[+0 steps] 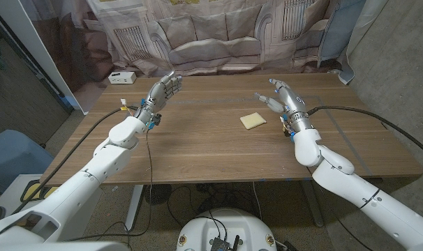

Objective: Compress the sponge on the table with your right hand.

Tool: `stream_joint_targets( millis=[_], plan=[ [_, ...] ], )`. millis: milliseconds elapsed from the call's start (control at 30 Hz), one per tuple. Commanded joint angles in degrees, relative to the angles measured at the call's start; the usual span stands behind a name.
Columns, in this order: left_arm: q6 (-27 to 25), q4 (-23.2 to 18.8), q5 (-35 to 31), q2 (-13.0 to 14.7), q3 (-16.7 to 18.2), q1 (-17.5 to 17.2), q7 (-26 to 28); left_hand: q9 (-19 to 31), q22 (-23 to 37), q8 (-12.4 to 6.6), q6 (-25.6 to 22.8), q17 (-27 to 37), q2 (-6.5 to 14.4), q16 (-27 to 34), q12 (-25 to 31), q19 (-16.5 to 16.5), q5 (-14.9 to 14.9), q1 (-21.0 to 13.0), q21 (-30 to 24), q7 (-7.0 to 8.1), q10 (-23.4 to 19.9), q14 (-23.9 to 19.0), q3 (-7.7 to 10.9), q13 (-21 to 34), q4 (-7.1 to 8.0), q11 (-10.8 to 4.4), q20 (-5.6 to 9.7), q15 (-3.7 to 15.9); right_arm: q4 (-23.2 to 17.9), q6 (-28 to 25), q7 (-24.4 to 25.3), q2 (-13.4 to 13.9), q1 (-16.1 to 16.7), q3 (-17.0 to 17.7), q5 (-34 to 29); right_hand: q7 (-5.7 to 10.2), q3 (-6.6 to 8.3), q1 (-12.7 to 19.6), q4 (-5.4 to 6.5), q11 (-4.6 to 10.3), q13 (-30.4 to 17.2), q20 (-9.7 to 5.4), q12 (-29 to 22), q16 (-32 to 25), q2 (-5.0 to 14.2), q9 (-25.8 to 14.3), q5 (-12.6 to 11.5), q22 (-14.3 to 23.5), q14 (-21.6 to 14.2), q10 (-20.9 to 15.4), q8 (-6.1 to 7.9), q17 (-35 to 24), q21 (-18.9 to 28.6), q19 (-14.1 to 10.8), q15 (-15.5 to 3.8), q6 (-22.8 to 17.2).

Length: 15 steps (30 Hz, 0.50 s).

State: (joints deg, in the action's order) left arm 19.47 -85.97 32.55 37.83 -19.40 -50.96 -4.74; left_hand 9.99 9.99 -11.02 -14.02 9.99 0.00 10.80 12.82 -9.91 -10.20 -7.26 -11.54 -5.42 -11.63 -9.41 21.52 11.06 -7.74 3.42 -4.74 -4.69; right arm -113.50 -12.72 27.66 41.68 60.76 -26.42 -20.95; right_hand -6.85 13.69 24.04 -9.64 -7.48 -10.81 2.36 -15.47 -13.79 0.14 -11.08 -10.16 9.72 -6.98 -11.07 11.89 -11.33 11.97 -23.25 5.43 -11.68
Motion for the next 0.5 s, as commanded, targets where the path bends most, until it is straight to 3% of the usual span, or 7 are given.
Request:
stream_joint_targets(
  millis=[33, 500],
  plan=[
    [0.2, 0.7, 0.0, 0.0, 0.3, 0.1, 0.1, 0.2, 0.2, 0.10, -0.6, 0.2, 0.1, -0.1, -0.2, 0.2, -0.4, -0.5, 0.3, 0.07, -0.3, -0.5, -0.01, 0.1, -0.24, -0.02, 0.01, -0.13, 0.3, -5.2, -2.6, 0.1, -2.3, -2.4, -2.0, 0.09, -0.04, 0.5, 0.30, -0.03, -0.1, 0.01, 0.1, -0.3, 0.02, -0.1, -0.2, 0.2, -0.6, -0.5, 0.22, -0.2, 0.1, -0.9, -0.05, -0.7],
    [0.6, 1.8, 0.1, -0.1, 0.2, 0.8, -0.6, 0.2, 0.2, 0.13, -0.7, 0.2, 0.1, -0.1, -0.3, 0.2, -0.4, -0.6, 0.3, 0.06, -0.4, -0.5, -0.02, 0.1, -0.22, 0.08, 0.03, -0.12, 1.1, -7.9, -3.8, -0.4, -4.7, -5.0, -3.5, 0.48, -0.02, 1.4, 0.45, 0.39, -0.1, 0.12, -0.4, -0.8, -0.28, -0.1, -0.3, 0.2, -2.8, -3.2, -0.09, -0.3, 0.3, -2.6, -0.33, -0.4]
  ],
)
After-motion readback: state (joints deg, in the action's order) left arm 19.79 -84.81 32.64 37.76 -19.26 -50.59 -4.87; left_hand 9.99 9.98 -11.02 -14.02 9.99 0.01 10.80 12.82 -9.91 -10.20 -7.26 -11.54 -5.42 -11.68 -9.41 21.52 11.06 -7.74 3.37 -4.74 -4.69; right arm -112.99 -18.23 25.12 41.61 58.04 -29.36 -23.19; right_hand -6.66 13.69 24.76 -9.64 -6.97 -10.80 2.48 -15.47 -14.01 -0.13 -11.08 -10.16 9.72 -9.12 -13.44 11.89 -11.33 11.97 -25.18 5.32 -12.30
